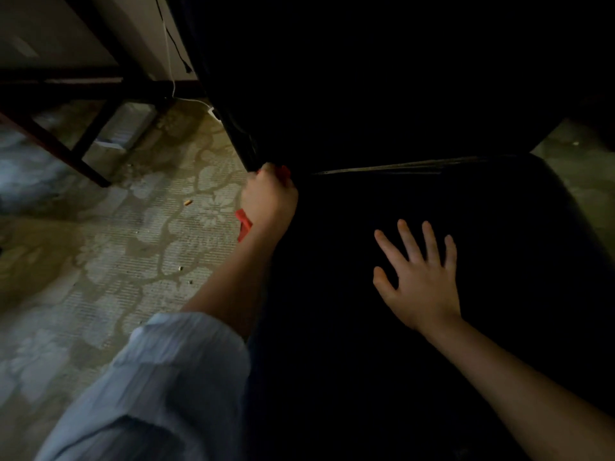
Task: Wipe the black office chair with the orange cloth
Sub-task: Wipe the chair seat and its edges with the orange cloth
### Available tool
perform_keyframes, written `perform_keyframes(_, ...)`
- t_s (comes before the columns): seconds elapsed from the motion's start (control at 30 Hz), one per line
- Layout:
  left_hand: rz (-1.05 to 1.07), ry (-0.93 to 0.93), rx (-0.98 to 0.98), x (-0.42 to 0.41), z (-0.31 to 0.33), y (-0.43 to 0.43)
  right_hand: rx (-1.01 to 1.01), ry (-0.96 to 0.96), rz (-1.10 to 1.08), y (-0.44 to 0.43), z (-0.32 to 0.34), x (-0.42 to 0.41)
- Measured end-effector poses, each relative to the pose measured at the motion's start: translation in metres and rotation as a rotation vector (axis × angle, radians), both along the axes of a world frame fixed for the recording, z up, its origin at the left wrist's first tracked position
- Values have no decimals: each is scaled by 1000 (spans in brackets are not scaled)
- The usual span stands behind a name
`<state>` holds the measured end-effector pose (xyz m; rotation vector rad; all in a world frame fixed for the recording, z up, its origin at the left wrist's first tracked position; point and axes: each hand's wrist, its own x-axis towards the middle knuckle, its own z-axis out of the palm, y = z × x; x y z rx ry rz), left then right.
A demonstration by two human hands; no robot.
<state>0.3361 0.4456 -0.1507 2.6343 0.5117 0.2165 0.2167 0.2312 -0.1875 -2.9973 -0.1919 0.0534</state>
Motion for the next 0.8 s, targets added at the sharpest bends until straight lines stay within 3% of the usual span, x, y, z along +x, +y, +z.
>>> perform_keyframes(0.13,-226,18,-39,0,6,-46,-12,-82,-8,2,0,0)
perform_keyframes(0.27,-408,0,8,-2,4,-36,-43,-33,-12,-1,-2,1)
perform_keyframes(0.43,-169,-36,149,-8,-5,25,-7,4,-20,-1,1,0)
perform_keyframes(0.6,-27,19,81,-5,2,3,61,3,-5,-1,2,1)
perform_keyframes(0.8,-120,79,16,3,10,-43,21,-74,-15,0,-8,1)
